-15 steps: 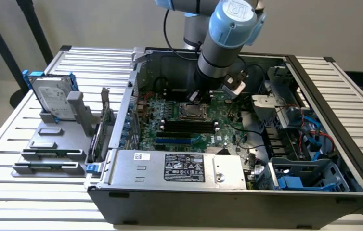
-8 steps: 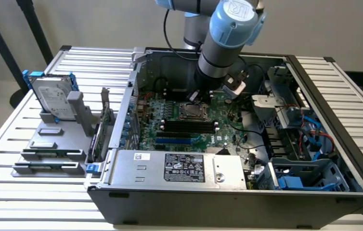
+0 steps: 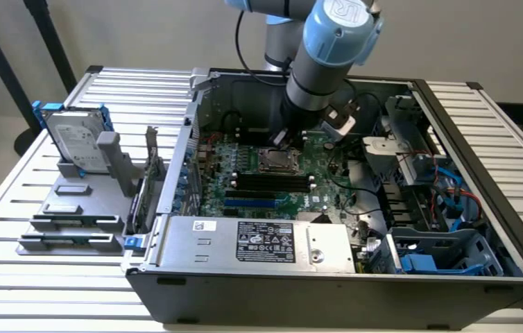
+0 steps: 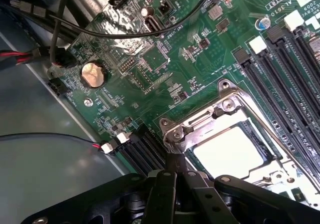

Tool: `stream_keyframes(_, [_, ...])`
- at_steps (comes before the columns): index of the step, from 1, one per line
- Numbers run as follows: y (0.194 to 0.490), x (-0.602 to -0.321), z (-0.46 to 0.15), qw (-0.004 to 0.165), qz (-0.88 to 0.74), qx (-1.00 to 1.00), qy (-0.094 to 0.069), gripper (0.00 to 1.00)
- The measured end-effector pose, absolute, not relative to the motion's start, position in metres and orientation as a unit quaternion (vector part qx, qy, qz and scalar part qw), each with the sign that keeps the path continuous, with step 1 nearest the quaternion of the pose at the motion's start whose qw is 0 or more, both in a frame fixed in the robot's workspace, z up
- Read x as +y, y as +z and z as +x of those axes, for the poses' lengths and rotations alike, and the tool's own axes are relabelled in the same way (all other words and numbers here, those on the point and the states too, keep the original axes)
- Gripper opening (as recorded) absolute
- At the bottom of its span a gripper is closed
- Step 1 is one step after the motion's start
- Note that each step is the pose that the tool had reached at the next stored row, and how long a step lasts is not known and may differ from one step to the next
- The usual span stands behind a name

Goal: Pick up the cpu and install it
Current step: 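Install the first cpu locking lever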

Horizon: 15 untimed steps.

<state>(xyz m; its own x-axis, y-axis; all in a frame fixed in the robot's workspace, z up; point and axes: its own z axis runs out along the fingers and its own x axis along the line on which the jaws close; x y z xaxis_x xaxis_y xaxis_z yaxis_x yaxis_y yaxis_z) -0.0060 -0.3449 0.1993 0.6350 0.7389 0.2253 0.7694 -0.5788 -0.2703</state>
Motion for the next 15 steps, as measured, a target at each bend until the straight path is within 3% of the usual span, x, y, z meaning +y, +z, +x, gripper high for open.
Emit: stream_keyframes(15, [0.211, -0.374, -0.021, 0.174, -0.887, -0.425, -0.044, 0.11])
